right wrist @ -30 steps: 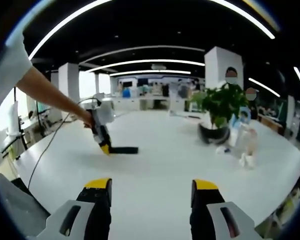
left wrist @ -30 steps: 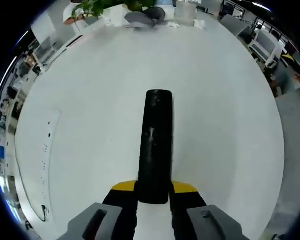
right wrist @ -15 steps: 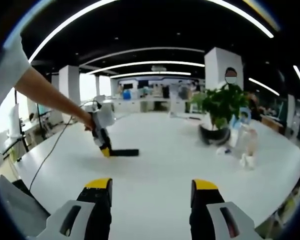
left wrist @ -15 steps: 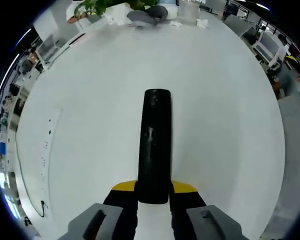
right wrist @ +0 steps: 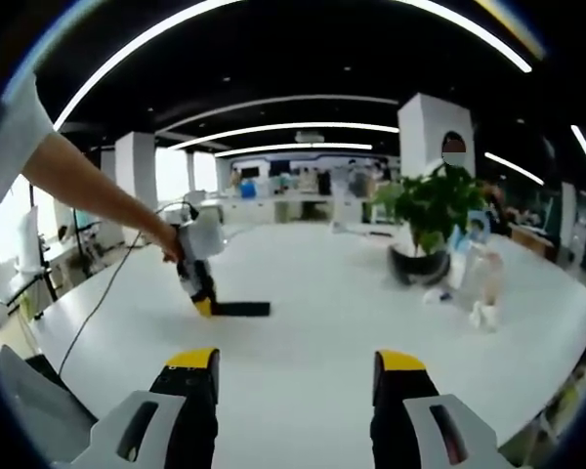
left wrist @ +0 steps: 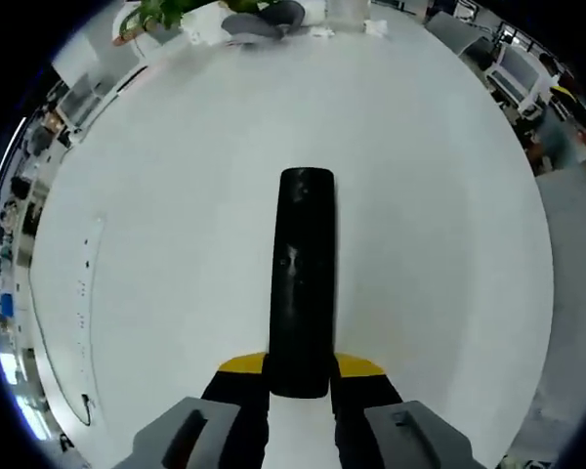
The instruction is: Press the specified remote control buttons in sequence, fully releasing each button before pressing the next.
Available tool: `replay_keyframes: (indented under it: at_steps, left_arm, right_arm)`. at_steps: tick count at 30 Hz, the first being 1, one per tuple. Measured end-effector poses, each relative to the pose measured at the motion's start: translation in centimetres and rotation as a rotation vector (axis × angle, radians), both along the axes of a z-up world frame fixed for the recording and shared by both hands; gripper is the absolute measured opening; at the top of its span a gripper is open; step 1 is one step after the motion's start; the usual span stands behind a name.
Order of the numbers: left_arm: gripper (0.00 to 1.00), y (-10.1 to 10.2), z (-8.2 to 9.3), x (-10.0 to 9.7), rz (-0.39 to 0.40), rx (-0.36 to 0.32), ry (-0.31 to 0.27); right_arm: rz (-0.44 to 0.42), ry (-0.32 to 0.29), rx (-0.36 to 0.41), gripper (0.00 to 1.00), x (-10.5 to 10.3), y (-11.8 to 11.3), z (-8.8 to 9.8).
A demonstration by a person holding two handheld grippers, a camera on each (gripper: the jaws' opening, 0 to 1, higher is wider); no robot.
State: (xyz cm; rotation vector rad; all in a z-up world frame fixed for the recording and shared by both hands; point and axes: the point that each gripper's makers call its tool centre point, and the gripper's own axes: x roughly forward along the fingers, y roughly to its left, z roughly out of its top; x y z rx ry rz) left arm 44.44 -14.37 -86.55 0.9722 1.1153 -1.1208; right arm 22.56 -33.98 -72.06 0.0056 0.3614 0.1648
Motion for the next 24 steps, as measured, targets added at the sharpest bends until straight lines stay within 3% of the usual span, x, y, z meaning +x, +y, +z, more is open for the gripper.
replay_keyframes:
  at_steps: [14,24]
  left_arm:
    - [0.23,-0.1,0.0,-2.5,0.035,0.006,0.005]
    - [0.23,-0.1,-0.2,-4.4,0.036,0.070,0.017]
  right_arm:
    - [0.004,-0.005,0.007,0.61,-0.1,0.1,0.2]
    - [0.002,-0.008,0.007,0.61,-0.3,0.1,0.2]
